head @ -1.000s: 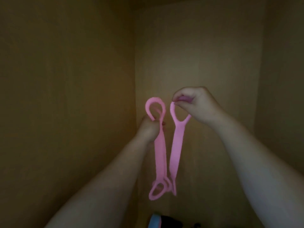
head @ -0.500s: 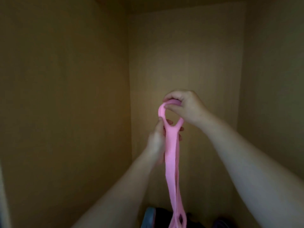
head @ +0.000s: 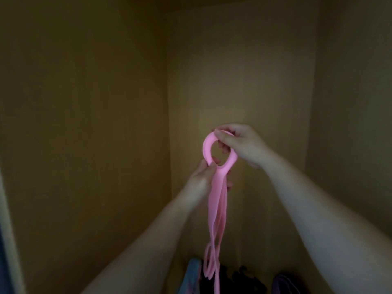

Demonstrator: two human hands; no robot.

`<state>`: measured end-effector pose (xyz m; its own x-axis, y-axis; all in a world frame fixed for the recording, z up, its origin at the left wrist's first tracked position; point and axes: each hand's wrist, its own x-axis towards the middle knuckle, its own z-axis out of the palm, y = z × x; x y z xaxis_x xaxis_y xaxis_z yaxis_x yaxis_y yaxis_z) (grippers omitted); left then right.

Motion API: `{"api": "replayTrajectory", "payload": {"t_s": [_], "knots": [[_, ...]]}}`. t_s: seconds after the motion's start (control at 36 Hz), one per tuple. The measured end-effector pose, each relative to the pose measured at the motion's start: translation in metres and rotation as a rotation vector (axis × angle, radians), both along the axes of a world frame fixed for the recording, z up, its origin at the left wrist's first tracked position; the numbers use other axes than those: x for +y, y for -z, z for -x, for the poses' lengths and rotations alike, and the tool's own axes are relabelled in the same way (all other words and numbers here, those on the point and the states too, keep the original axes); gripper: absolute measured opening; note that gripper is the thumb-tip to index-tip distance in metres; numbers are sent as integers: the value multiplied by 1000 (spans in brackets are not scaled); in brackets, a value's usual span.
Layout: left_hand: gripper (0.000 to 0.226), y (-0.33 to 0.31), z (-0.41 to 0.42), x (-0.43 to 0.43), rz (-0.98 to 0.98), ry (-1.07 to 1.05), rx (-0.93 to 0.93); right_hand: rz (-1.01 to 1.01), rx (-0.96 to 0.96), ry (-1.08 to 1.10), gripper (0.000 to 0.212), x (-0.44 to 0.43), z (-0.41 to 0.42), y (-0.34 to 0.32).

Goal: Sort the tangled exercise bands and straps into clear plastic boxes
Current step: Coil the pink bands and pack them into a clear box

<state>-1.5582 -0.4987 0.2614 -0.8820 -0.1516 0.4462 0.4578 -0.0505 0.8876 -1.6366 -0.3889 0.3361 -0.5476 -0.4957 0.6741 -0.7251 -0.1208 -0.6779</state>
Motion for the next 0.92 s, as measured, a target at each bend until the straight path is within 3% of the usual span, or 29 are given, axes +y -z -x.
{"api": "replayTrajectory", "payload": {"t_s": [0.25, 0.42, 0.5, 0.58, 0.69, 0.92], "knots": [[38, 18, -2, 2, 44, 246, -61, 135, -223, -80, 14, 1, 3, -2], [19, 15, -1, 14, 325, -20, -40, 149, -196, -96, 9, 7, 6, -2], [16, 14, -3, 20, 323, -76, 33, 193, -192, -100, 7, 11, 7, -4], [17, 15, -1, 23, 379, -104, -45, 153, -170, -60, 10, 14, 7, -1], [14, 14, 0, 27, 399, -191, -7, 232, -237, -72, 7, 18, 9, 0], [24, 17, -10, 23, 87, 37, -118, 187, -200, -92, 5, 17, -1, -1]]}}
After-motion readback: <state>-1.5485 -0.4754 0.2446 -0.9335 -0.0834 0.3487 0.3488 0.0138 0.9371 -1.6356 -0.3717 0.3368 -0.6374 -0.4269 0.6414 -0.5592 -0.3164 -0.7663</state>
